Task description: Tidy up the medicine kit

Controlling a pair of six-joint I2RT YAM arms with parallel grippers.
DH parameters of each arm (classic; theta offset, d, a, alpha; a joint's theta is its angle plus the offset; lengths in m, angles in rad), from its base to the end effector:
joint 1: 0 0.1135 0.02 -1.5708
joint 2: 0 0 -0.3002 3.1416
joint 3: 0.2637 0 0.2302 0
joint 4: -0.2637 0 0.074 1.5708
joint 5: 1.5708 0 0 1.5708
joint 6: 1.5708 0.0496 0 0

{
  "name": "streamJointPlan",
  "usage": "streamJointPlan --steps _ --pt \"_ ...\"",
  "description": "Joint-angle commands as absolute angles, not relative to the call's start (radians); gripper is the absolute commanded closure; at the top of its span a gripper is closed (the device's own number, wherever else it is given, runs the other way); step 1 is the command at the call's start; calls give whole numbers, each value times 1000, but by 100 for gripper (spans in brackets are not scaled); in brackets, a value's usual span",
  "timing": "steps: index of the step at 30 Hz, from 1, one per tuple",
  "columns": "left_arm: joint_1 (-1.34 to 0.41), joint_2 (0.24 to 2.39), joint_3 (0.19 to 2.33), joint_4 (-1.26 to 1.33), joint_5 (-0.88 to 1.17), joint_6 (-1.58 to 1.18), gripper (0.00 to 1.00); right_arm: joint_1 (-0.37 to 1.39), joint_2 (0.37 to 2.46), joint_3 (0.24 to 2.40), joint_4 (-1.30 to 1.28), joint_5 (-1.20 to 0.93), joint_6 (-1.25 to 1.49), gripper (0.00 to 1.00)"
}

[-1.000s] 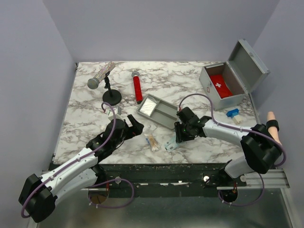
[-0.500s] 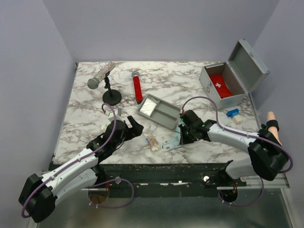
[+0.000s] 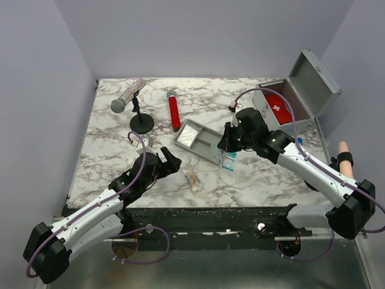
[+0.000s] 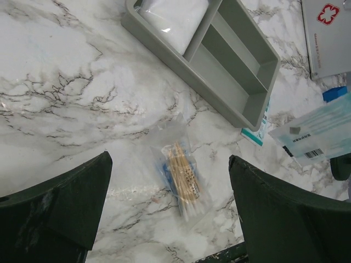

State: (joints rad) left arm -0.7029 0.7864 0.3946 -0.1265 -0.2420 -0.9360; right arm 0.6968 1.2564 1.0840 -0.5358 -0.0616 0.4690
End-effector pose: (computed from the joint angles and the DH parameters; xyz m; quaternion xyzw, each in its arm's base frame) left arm 0.1163 -0.0830 0.2361 -0.1600 0.8455 -0.2931 0.4166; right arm 0.1899 0.1629 0.3396 -0.1160 0.9006 0.2534 0.3335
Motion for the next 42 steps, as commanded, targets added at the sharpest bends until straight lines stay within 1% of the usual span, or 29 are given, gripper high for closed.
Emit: streamJointPlan --steps 1,8,14,18,19,22,24,27,34,39,42 --pt "-710 749 417 -172 -245 -934 1 664 1322 1156 -520 -87 486 99" --pt "-710 730 425 -190 -267 -927 2 594 1416 1223 -434 -86 532 99" --pt "-709 750 423 -173 -265 -923 2 555 1489 1164 -310 -124 564 99" --pt "-710 765 439 -176 -265 -913 2 552 1520 1158 -299 -181 522 99" --pt "-710 765 437 -176 -267 -913 2 552 1525 1151 -301 -216 505 93" --pt "-709 773 428 -158 -261 -914 2 554 1526 1102 -308 -271 472 63" --pt "-710 787 419 -143 -255 -920 1 554 1525 1062 -308 -267 460 49" --pt "-709 818 416 -126 -241 -928 2 555 1535 1023 -301 -279 436 40" --pt "-710 848 423 -114 -227 -927 1 558 1615 1035 -292 -307 367 40" --pt "-710 851 417 -110 -232 -928 2 563 1673 1051 -287 -342 345 46" --pt "-710 862 416 -107 -230 -927 2 565 1687 1043 -275 -351 344 48"
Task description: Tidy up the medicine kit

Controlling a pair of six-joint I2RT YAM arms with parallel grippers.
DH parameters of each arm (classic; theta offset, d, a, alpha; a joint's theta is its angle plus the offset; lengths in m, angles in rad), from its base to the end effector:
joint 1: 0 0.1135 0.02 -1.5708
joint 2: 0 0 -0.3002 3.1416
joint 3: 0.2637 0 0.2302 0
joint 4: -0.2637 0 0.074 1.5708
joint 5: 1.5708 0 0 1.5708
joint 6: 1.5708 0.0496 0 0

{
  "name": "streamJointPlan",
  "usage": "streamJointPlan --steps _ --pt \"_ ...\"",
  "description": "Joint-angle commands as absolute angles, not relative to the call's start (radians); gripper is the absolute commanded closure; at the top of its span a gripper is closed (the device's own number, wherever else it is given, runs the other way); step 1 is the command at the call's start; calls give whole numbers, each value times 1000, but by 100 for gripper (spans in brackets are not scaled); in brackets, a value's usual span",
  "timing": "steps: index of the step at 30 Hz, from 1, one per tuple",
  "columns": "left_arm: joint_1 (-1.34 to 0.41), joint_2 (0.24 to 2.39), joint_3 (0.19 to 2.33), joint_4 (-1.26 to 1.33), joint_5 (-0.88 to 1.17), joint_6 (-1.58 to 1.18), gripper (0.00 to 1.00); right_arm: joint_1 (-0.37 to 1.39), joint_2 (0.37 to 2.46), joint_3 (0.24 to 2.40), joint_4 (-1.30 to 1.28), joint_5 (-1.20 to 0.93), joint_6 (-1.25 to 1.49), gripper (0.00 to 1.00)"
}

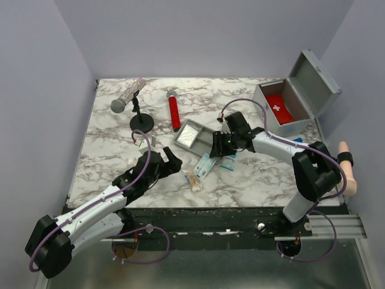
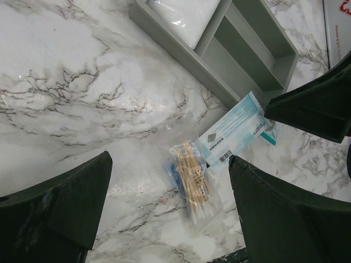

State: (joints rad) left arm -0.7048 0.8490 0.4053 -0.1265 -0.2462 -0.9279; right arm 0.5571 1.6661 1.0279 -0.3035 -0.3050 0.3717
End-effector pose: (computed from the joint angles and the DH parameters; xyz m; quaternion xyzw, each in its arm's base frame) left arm 0.1228 -0.0886 0.2317 -0.1555 0.8588 -0.2731 0.4046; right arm 0.2758 0.1893 0.2300 -0.1338 0.9315 0.2661 0.2087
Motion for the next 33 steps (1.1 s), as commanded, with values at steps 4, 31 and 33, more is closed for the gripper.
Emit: streamJointPlan --steps 4,31,33 --pt "-710 873 416 -100 -229 -925 1 568 1694 1035 -261 -357 345 50" --pt "-710 873 403 -94 -227 -927 2 575 1695 1063 -310 -334 302 99" --pt "-710 873 403 -92 -226 -925 1 575 1678 1071 -324 -333 302 99"
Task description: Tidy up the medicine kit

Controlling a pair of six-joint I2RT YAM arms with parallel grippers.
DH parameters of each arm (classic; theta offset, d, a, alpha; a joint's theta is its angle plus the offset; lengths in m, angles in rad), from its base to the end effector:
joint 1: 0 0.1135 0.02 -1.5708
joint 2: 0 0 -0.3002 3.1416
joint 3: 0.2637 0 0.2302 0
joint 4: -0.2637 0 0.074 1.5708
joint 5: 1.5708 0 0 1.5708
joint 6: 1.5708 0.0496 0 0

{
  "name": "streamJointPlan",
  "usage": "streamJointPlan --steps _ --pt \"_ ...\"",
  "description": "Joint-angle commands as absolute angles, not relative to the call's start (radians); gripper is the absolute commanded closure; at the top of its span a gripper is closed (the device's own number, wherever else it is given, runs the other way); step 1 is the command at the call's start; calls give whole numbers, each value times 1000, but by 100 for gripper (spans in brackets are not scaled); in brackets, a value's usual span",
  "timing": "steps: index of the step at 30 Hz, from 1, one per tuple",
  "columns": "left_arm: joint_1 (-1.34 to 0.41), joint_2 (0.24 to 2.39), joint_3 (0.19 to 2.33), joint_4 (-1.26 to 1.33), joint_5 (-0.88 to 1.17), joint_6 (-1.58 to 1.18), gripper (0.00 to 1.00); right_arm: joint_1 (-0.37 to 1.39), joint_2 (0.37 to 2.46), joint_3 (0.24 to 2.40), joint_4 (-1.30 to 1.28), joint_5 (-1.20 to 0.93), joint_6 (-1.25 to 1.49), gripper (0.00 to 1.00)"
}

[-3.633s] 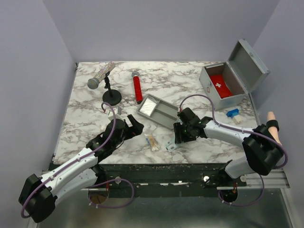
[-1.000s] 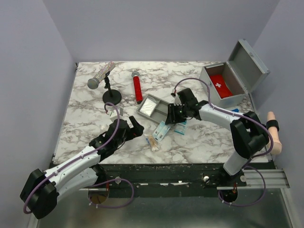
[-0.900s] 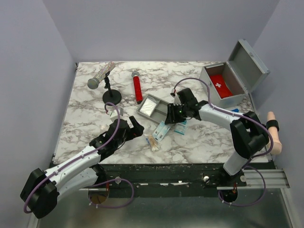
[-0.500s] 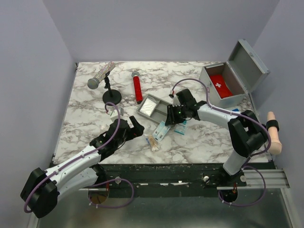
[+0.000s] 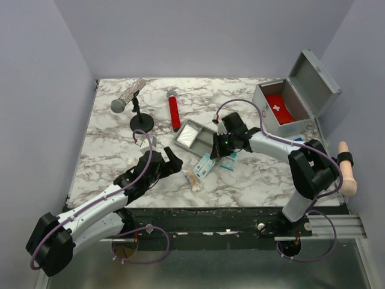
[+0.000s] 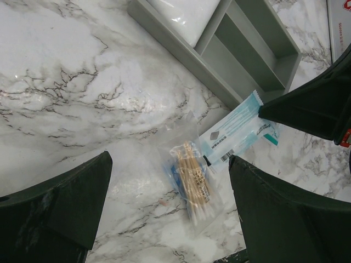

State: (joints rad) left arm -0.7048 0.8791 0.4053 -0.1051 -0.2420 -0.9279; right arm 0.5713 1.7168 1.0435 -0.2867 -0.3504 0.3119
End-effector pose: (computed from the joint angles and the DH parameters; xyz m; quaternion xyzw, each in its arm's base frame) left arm 0.1265 -0.0920 0.2299 -0.1543 0.8613 -0.2715 0.4009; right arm 0.2802 0.2003 0.2200 -0.1734 0.9245 0.2768 0.1966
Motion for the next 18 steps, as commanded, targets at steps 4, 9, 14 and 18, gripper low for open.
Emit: streamJointPlan --steps 4,9,14,18 --pt "-710 868 400 -94 -225 -925 2 574 1628 1081 -333 -331 324 99" --pt "-710 864 402 -94 -225 -927 2 574 1583 1115 -342 -301 356 99" --pt "-710 854 400 -101 -230 -925 2 545 1529 1089 -263 -256 466 99" --pt "-710 848 403 -104 -236 -922 2 509 1493 1031 -152 -209 618 99"
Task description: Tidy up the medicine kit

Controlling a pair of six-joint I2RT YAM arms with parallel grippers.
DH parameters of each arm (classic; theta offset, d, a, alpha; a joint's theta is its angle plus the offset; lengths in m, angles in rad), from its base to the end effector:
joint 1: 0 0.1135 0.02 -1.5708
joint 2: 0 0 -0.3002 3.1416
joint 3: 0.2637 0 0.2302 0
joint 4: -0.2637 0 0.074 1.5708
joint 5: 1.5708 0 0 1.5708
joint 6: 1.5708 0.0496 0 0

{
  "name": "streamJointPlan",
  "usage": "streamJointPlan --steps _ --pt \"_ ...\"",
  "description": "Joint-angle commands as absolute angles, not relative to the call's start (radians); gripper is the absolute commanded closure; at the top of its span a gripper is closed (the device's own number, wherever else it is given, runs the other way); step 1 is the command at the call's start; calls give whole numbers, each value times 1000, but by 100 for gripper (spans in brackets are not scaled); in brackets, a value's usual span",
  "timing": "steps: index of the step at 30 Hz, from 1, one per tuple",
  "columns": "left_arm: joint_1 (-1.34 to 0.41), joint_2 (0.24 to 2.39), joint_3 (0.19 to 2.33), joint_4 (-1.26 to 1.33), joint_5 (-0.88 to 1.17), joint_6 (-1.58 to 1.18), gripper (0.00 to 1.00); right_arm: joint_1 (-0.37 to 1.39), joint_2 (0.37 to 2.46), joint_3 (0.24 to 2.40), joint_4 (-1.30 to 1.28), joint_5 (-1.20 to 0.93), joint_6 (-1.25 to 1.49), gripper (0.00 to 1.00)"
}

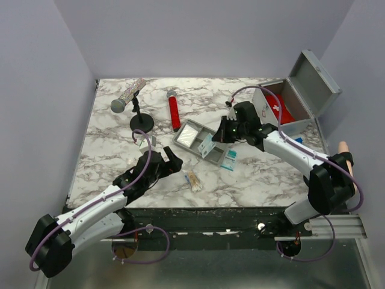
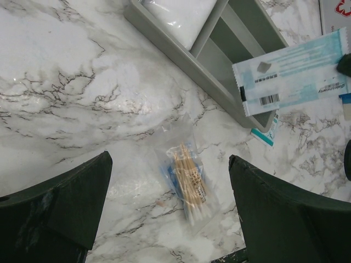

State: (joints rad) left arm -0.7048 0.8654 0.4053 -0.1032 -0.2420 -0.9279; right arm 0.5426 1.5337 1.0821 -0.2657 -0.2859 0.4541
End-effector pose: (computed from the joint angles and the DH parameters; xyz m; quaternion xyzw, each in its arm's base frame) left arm 0.1253 -0.0910 0.2319 -0.1547 0.8575 -0.2768 0.4052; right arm 0.2725 0.1806 0.2906 -0.0988 0.8975 0.3097 0.2979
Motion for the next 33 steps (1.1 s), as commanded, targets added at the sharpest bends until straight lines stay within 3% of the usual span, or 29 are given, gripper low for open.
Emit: streamJointPlan --steps 1,13,28,32,33 --pt "-709 848 403 -106 -238 -919 2 505 1485 1014 -115 -190 646 99" --pt "-710 836 420 -114 -252 -907 2 459 1494 861 261 40 899 99" --pt "-710 842 407 -100 -256 -910 1 460 1597 813 207 84 973 99" --pt "-710 844 403 -94 -255 -911 2 466 1620 793 221 11 940 99" --pt "-710 845 405 -94 -255 -910 2 469 1617 784 227 6 925 94"
